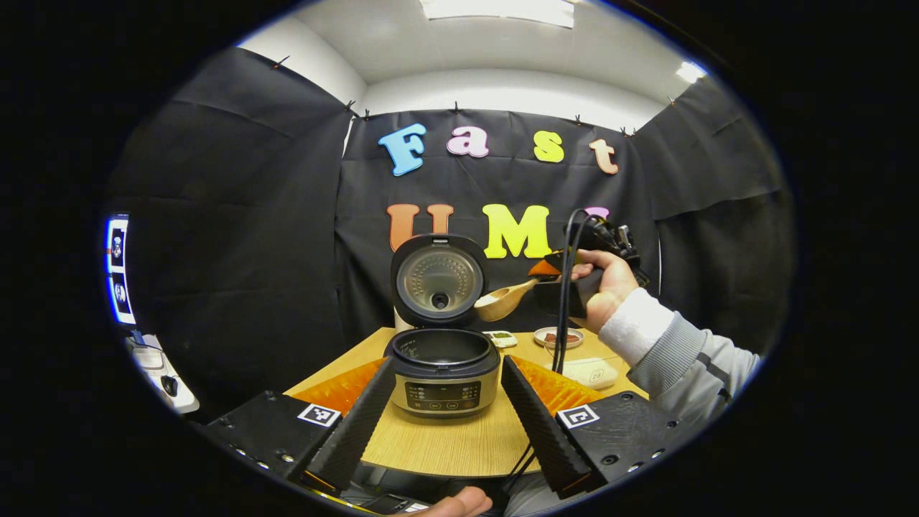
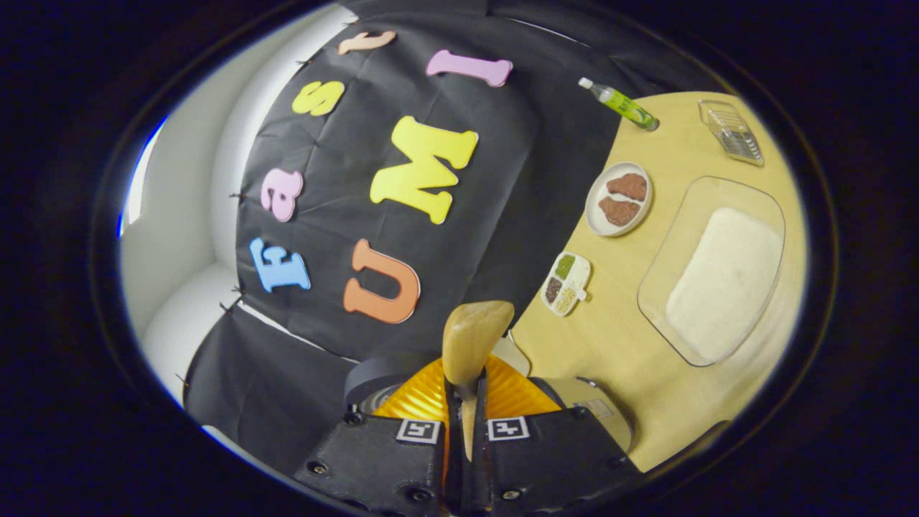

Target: Close the left gripper, press the button to open the rice cooker; take a wooden spoon from the chopstick holder with the right hand, scoop a spoonful of rice and pour it into the rice cooker, then put the wooden spoon back into the chopstick holder.

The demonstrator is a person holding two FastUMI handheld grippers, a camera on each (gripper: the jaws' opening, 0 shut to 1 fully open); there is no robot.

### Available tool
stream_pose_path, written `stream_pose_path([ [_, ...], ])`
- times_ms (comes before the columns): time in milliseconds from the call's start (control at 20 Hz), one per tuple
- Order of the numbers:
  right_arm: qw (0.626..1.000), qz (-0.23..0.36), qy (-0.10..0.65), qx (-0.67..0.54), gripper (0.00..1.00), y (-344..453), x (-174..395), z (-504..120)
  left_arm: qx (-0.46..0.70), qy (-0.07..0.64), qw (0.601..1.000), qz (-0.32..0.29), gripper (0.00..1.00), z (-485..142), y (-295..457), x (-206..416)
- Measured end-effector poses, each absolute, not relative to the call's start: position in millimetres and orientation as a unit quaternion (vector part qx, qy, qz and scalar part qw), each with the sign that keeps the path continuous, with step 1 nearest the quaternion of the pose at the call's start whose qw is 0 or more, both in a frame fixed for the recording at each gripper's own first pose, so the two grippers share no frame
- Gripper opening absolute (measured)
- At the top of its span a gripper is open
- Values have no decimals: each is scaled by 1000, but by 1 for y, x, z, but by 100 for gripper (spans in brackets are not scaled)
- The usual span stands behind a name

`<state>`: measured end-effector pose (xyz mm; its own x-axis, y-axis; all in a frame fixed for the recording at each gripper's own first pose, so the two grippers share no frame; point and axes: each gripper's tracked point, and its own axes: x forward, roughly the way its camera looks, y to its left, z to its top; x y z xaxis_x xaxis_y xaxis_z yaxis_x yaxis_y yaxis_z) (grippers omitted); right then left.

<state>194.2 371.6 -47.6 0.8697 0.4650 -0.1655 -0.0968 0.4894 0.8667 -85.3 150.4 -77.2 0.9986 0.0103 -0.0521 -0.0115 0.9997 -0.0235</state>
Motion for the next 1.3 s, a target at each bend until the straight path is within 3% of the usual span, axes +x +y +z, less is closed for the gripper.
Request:
stream_pose_path([
  [250,890,165,177,387,11,394,203,-40,-18,23,1000,11,95,-77,159,-87],
  [1050,950,177,152,206,11,424,206,-46,-10,36,999,16,95,-80,168,-88],
  [1300,970,177,113,119,11,427,199,-33,-19,33,999,-1,94,-77,157,-90],
])
